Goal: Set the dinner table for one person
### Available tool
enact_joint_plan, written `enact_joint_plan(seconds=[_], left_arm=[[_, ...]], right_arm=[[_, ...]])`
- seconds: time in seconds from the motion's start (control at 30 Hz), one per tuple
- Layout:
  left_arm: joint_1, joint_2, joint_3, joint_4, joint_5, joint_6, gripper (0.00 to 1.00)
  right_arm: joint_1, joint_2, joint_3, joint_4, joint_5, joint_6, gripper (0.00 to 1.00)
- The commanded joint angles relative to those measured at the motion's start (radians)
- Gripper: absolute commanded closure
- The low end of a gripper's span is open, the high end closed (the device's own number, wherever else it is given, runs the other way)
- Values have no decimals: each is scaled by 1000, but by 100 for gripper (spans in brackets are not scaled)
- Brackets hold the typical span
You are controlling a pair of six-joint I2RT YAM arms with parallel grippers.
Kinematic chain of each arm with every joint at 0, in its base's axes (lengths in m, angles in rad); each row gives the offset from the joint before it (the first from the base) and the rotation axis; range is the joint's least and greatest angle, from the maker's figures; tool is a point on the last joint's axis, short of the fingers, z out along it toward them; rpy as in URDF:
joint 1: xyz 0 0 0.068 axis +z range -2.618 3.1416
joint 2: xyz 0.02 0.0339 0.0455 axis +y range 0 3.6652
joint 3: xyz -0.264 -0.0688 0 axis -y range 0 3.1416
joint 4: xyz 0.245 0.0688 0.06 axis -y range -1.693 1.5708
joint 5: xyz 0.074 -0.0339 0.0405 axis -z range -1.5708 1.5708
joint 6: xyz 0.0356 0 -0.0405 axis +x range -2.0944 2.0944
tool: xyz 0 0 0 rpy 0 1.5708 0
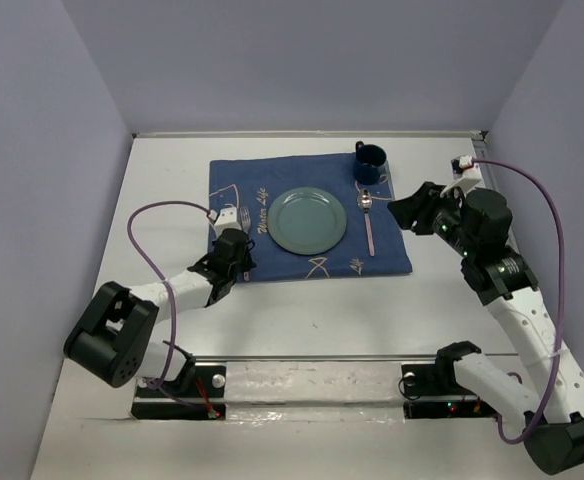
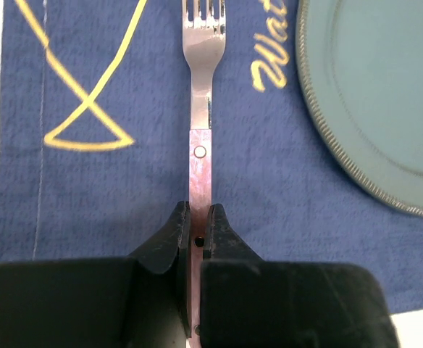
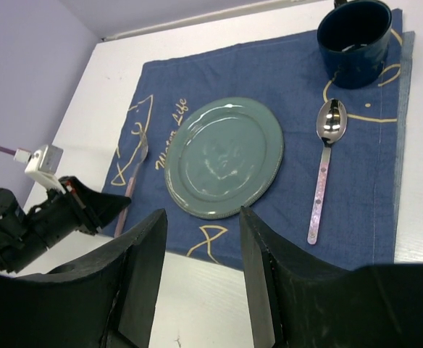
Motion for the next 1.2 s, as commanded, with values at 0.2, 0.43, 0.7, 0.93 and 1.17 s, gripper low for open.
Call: enact_joint_plan(seconds=[0.2,0.43,0.7,0.93,1.17], left_arm=[[4,88,106,125,-9,29,100],[5,145,150,163,-8,75,100],[13,205,166,170,0,98,100],[22,237,175,186,-1,115,100],[22,257,179,197,0,121,100]], right_arm=[[-4,17,-28,81,-35,14,50],[-4,25,-29,86,-44,17,50],[-4,25,-32,89,-50,18,50],[-4,29,-37,89,-59,21,51],[-4,31,-37,91,-67,29,51]])
